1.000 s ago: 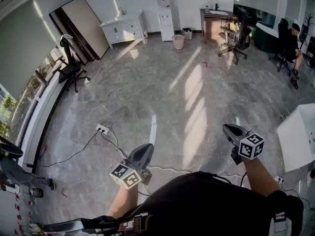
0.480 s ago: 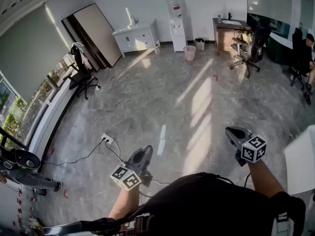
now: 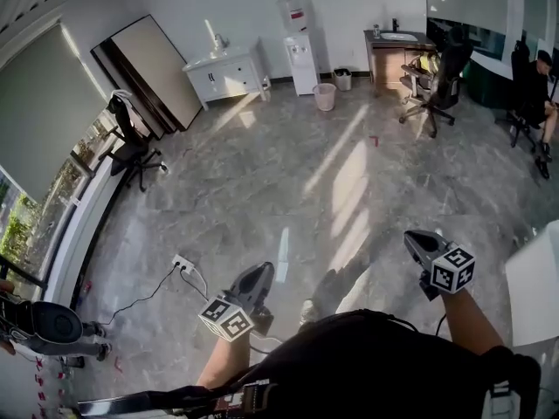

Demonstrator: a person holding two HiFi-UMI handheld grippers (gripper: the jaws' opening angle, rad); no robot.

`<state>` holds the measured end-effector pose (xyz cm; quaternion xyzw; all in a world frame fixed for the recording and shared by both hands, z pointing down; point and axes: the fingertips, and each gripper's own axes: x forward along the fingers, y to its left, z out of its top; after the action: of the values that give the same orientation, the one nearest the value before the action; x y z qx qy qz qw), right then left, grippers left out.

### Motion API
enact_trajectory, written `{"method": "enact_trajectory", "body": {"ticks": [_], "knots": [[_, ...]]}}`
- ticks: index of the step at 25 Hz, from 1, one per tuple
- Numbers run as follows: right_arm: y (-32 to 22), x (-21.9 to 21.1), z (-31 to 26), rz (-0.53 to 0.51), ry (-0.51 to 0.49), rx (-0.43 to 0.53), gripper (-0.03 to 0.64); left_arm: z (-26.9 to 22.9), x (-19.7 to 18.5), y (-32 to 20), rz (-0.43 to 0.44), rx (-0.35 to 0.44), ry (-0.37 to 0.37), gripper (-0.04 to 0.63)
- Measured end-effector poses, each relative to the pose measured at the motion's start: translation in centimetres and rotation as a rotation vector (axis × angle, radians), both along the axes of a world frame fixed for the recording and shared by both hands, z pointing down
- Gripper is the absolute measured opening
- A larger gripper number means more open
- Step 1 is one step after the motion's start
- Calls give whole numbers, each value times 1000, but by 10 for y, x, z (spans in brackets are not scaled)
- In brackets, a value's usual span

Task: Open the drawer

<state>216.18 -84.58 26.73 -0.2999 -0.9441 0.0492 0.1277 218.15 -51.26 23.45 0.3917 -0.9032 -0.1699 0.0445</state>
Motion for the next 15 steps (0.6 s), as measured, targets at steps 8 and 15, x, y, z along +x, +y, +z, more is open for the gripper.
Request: {"method": "enact_trajectory", "body": {"ticks": [8, 15], "knots": [[30, -89, -19, 117, -32, 38, 2, 5, -127, 39, 116, 34, -35, -9], [69, -195, -39, 174, -43, 29, 2, -7, -246, 79, 166, -2, -46, -9]]}}
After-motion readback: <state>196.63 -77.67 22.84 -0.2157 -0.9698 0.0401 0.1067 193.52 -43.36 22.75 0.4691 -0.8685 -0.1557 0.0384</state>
